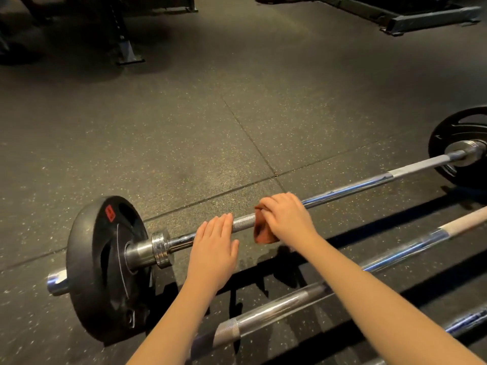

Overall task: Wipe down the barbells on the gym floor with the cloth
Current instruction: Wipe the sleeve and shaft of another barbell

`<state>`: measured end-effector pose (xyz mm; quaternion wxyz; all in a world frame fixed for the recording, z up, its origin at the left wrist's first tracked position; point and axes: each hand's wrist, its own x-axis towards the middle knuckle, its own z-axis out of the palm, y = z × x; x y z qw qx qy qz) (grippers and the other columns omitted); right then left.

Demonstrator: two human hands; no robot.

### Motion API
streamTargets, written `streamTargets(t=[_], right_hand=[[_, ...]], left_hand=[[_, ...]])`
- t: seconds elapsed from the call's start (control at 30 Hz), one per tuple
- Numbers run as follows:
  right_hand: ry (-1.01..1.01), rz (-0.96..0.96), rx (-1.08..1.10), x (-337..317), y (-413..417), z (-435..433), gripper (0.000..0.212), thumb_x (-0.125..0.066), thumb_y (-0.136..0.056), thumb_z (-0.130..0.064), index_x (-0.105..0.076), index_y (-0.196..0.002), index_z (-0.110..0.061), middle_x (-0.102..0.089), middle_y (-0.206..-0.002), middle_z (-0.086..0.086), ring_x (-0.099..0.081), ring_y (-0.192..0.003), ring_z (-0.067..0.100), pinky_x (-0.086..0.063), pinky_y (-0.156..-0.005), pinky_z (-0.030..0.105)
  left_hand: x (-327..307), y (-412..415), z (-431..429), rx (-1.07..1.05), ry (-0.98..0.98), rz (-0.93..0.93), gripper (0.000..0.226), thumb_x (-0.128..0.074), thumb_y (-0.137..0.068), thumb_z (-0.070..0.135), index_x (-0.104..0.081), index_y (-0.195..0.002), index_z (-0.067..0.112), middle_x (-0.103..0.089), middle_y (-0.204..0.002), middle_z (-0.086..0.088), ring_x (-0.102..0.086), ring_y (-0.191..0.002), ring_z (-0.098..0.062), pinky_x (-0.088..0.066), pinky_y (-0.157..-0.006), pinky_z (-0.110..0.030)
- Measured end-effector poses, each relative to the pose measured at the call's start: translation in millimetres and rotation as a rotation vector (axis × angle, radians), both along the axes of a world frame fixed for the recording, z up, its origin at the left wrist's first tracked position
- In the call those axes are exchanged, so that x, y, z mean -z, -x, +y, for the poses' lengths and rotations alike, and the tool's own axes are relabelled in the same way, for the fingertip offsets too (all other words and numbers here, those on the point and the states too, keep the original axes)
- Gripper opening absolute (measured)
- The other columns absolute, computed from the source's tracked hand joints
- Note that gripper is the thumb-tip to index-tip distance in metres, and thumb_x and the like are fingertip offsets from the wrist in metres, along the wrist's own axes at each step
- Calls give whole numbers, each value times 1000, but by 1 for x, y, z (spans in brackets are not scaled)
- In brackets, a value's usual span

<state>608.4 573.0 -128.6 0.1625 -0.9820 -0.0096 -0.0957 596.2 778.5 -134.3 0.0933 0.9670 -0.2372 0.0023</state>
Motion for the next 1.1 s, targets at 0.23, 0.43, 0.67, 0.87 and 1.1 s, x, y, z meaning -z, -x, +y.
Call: streamTargets(t=[0.23,0.43,0.67,0.87,1.1], right_hand=[[-140,-86,316,11,16,50,34,-41,-90,-35,-67,-101,-16,-60,-108,6,-51,-108,27,-31,-110,49],[9,12,125,3,-1,-18,43,-28,-91,-38,-66,-100,-20,-62,-93,0,-55,-95,26,-36,-92,39],[-169,-88,175,13,21,31,21,-51,-91,-25,-63,-106,-17,-57,-110,0,-46,-112,22,-29,-109,42],[-51,33,278,2,1,-2,44,-28,-92,-40,-64,-106,-19,-59,-100,2,-51,-104,27,-32,-105,44],[-86,2,26,5,11,21,24,-51,-88,-29,-63,-106,-19,-61,-102,0,-53,-103,25,-39,-101,42]], left_hand=[[-2,4,-5,-11,26,51,58,-38,-100,35,-24,-151,11,-31,-155,-5,-26,-143,-21,-12,-120,-38],[-1,2,-3,-4,35,32,58,-30,-100,39,-24,-151,12,-31,-155,-3,-26,-143,-20,-12,-120,-38],[0,3,-3,-21,33,27,60,-34,-101,40,-21,-152,12,-27,-157,-4,-21,-145,-19,-6,-120,-36],[-5,2,-4,-1,12,62,60,-25,-102,42,-10,-154,14,-16,-160,-1,-11,-147,-17,1,-119,-34],[-12,0,-2,-1,-24,86,61,-30,-102,41,-11,-154,14,-17,-160,-1,-12,-147,-16,-2,-119,-33]])
